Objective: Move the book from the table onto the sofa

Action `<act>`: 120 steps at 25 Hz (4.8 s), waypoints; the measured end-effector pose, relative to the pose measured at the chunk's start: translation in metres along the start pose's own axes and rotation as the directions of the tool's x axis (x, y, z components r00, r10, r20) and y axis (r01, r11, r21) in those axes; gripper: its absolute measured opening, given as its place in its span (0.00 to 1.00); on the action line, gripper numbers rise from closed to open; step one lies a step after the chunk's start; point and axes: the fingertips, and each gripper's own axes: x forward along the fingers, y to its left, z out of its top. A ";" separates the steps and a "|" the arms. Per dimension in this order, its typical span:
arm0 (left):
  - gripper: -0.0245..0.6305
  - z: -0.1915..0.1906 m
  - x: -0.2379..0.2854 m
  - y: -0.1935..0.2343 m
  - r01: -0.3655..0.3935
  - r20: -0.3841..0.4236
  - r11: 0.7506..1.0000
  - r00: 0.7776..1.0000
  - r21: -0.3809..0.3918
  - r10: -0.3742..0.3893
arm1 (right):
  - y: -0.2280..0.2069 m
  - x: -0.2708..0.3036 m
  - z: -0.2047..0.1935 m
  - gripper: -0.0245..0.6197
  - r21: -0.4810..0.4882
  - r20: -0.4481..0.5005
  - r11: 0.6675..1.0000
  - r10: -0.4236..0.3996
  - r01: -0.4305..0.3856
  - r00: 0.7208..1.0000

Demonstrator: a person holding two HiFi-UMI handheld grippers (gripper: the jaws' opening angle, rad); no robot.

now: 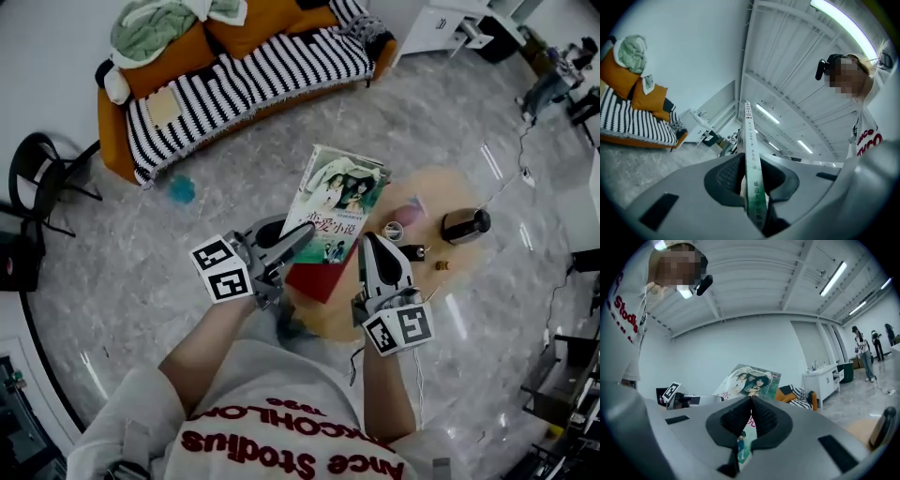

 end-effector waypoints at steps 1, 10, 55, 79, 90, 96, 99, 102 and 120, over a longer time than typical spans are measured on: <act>0.15 0.003 0.008 0.012 0.024 0.014 0.999 1.000 0.024 -0.024 | -0.010 0.008 -0.004 0.08 -0.021 0.025 1.000 -0.010 0.010 1.000; 0.15 -0.024 0.041 0.041 0.174 0.099 0.960 0.975 0.220 -0.199 | -0.068 -0.003 -0.034 0.08 -0.145 0.279 0.985 -0.047 0.090 0.959; 0.15 -0.018 -0.130 -0.023 -0.427 0.592 0.853 0.785 0.299 0.185 | 0.026 0.004 -0.023 0.08 -0.200 0.244 0.864 0.501 -0.463 0.830; 0.15 0.073 -0.363 0.003 -0.704 0.797 0.680 0.523 0.204 0.303 | 0.224 0.122 -0.030 0.08 -0.213 0.197 0.701 0.713 -0.680 0.673; 0.15 0.166 -0.476 0.059 -0.663 0.781 0.718 0.556 0.210 0.285 | 0.333 0.215 -0.035 0.08 -0.189 0.204 0.741 0.671 -0.644 0.713; 0.15 0.160 -0.476 0.072 -0.662 0.787 0.719 0.551 0.211 0.276 | 0.322 0.226 -0.045 0.08 -0.196 0.209 0.746 0.666 -0.636 0.716; 0.15 0.158 -0.477 0.077 -0.666 0.792 0.718 0.544 0.205 0.278 | 0.319 0.232 -0.045 0.08 -0.192 0.217 0.743 0.669 -0.641 0.711; 0.15 0.158 -0.477 0.084 -0.677 0.796 0.711 0.531 0.192 0.290 | 0.317 0.241 -0.045 0.08 -0.184 0.224 0.736 0.676 -0.651 0.702; 0.15 0.202 -0.558 0.147 -0.695 0.831 0.712 0.453 0.101 0.324 | 0.376 0.347 -0.073 0.08 -0.123 0.187 0.703 0.710 -0.701 0.679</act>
